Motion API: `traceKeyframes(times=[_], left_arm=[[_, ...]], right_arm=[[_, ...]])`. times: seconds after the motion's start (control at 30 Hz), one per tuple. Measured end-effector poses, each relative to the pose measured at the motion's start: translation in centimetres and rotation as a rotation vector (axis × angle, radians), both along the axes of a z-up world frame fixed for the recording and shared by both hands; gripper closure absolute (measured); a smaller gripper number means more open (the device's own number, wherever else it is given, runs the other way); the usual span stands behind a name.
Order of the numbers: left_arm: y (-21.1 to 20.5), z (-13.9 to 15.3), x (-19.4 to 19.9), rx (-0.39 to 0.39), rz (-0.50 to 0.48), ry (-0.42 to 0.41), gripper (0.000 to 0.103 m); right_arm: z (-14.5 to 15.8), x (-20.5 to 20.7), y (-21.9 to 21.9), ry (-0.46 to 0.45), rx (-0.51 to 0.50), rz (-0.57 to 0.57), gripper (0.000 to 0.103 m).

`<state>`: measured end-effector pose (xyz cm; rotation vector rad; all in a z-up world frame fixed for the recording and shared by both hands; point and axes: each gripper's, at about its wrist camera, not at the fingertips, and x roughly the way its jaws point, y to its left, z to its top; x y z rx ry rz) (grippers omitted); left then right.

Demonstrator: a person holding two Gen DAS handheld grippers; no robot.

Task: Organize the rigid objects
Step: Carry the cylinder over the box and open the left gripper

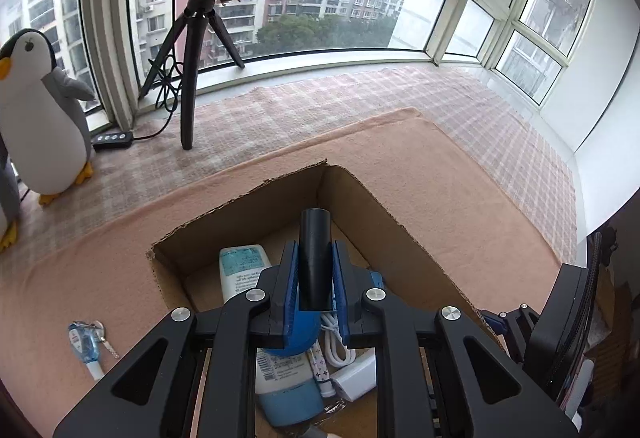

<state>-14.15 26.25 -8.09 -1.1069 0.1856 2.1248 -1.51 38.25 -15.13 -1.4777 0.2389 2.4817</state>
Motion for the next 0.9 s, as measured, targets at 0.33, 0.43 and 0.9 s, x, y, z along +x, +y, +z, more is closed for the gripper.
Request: traceKeyframes(times=[0.33,0.43,0.9], left_arm=[[0.1,0.9,0.4,0.001,0.012,0.022,0.02],[0.1,0.9,0.5,0.0,0.01,0.025,0.02],[-2.9,0.7,0.1,0.0,0.06,0.031,0.02]], right_arm=[[0.0,0.0,0.0,0.0,0.0,0.0,0.013],[0.0,0.0,0.0,0.001,0.0,0.0,0.013],[0.0,0.0,0.0,0.001,0.0,0.0,0.013]])
